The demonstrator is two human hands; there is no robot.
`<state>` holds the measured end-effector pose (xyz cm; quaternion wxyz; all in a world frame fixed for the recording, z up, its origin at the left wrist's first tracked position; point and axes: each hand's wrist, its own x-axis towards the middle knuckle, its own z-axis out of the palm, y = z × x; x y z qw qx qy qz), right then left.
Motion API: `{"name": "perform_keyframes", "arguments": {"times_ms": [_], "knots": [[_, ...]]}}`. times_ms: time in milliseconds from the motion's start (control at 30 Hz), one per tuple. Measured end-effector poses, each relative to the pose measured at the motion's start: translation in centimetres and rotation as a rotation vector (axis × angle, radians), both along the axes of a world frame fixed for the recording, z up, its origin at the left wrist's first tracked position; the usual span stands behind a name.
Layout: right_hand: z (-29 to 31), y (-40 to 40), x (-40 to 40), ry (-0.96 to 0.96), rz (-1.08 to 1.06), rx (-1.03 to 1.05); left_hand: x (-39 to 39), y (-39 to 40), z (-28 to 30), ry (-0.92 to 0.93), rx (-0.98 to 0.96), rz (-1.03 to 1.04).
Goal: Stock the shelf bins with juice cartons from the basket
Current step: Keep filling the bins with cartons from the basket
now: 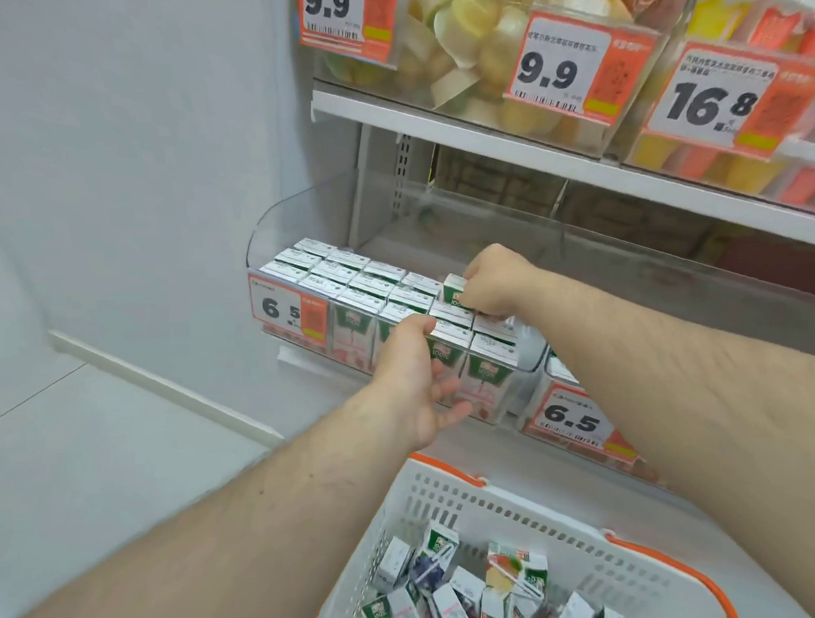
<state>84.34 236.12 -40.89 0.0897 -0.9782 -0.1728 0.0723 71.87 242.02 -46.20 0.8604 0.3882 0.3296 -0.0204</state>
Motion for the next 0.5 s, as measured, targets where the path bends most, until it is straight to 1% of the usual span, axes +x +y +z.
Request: {"name": "perform_keyframes", "arguments": {"times_ms": [100,233,267,300,333,367,400,433,500], "knots": [[-0.5,0.2,0.4,0.065,0.006,0.039,0.2,0.1,-0.1,0.007,0.0,0.008],[-1.1,0.3,0.8,0.069,0.044,-0.096,0.2,-0.1,-0.1,0.018,0.01,0.009],[-1.0,0.2,0.5,0.064,0.072,-0.109,0.2,-0.2,-0.1,0.016,0.021,0.009],[-0.9,0.0,0.4,0.011,0.166,-0.18,0.2,-0.2,-0.2,0.013,0.033,0.011],[-0.7,0.1,-0.1,0.042,0.146,-0.109,0.2,-0.3,-0.2,0.01,0.044,0.013],[-0.6,0.3,0.0,0.064,0.1,-0.119,0.2,-0.4,-0.2,0.003,0.06,0.013],[-0.5,0.6,-0.5,0.056,0.042,-0.072,0.2,-0.6,-0.3,-0.007,0.091,0.011],[-0.6,0.8,-0.8,0.023,0.078,-0.096,0.1,-0.9,-0.5,-0.021,0.139,0.007],[-0.2,0.8,-1.7,0.028,0.112,-0.212,-0.2,-1.5,-0.7,-0.04,0.247,0.004]]}}
